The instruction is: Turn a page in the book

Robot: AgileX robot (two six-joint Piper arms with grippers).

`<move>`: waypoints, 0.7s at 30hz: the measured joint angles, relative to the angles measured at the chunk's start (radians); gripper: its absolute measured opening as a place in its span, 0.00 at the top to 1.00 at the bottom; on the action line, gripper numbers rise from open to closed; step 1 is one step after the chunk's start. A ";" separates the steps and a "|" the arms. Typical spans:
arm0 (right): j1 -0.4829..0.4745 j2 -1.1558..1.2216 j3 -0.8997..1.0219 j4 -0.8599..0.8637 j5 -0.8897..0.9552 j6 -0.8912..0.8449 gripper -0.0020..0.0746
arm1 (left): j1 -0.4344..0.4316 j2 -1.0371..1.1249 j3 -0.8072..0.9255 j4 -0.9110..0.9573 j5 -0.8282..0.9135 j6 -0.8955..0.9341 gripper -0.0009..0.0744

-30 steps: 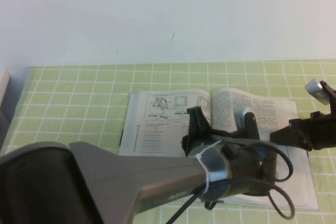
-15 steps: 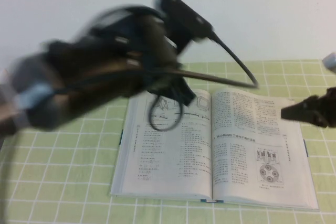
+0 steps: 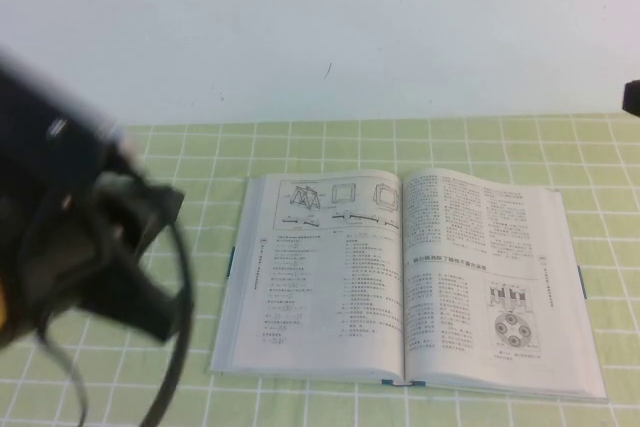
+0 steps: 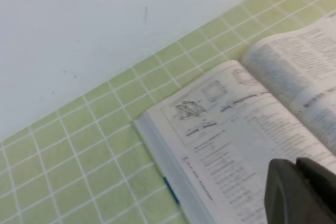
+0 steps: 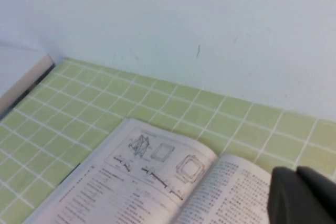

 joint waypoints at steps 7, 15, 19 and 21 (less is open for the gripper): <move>0.000 -0.242 0.187 0.102 -0.089 -0.168 0.98 | 0.004 -0.238 0.216 -0.080 -0.097 -0.026 0.99; 0.000 -0.556 0.379 0.153 -0.252 -0.284 0.98 | 0.004 -0.386 0.318 -0.101 -0.118 -0.033 0.99; 0.000 -0.656 0.418 0.160 -0.294 -0.306 0.98 | 0.004 -0.400 0.324 -0.106 -0.093 -0.035 0.99; 0.000 -0.681 0.430 0.167 -0.304 -0.310 0.98 | 0.004 -0.400 0.324 -0.110 -0.072 -0.037 0.99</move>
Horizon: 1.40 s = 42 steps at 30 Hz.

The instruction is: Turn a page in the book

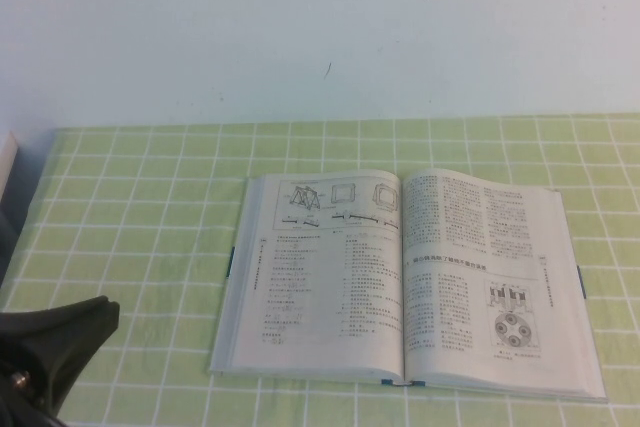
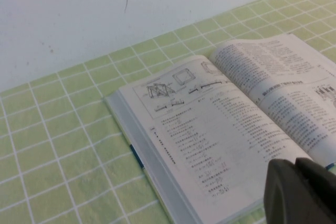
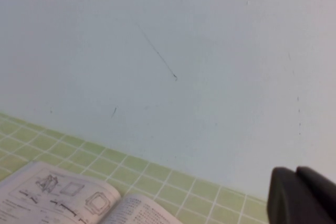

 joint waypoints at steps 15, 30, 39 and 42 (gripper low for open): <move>0.000 0.004 0.050 0.017 -0.010 -0.002 0.98 | 0.000 0.000 0.000 -0.012 0.047 0.000 0.99; 0.007 -0.042 0.084 0.000 -0.104 -0.057 0.98 | 0.000 0.000 0.000 -0.014 0.053 0.000 0.99; 0.007 -0.379 0.155 -0.037 -0.264 -0.074 0.98 | 0.000 0.000 0.000 -0.014 0.065 0.000 0.99; 0.007 -0.430 0.194 -0.041 -0.270 -0.074 0.98 | 0.000 0.000 0.000 -0.014 0.065 0.000 0.99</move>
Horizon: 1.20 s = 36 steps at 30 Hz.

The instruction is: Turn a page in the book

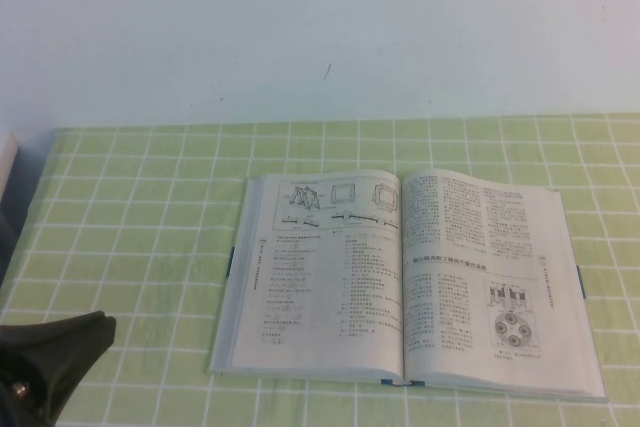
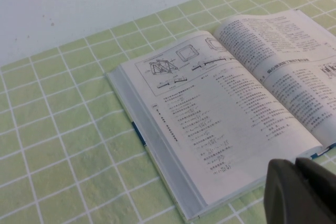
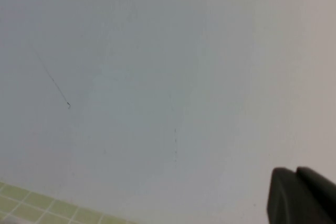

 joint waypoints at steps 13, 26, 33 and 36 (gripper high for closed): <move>0.000 -0.060 0.227 -1.163 -0.007 1.280 0.98 | 0.000 0.000 0.000 0.000 0.000 0.000 0.99; 0.000 -0.116 0.284 -1.560 0.201 1.667 0.98 | 0.000 0.000 0.000 0.000 0.002 0.006 0.99; 0.000 -0.116 0.284 -1.562 0.202 1.667 0.98 | 0.000 0.000 0.000 0.000 0.004 0.008 0.99; 0.000 -0.116 0.284 -1.562 0.202 1.667 0.98 | 0.000 0.000 0.000 0.000 0.008 0.008 0.99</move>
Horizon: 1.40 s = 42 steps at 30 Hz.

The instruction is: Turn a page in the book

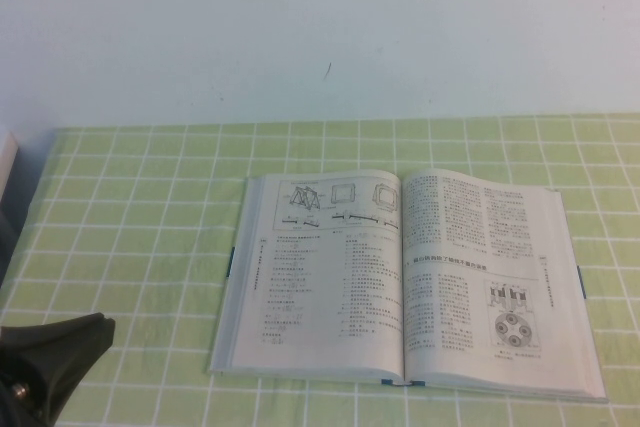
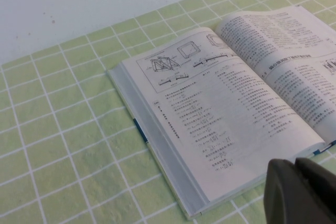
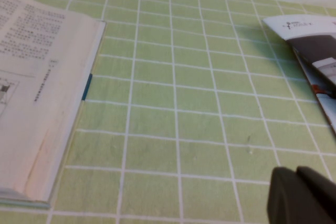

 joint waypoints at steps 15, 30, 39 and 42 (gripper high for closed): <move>0.000 0.000 0.000 0.000 0.000 0.000 0.98 | 0.009 -0.021 0.081 -0.002 -0.096 0.010 0.99; 0.000 0.000 0.000 0.000 0.000 0.000 0.98 | 0.566 -0.093 0.508 -0.159 -0.721 0.073 0.99; 0.000 0.000 0.000 0.000 0.000 0.000 0.98 | 0.752 -0.219 0.508 -0.183 -0.626 0.072 0.99; 0.000 0.000 0.000 0.000 0.000 0.000 0.98 | 0.771 -0.328 0.508 -0.250 -0.594 0.072 0.99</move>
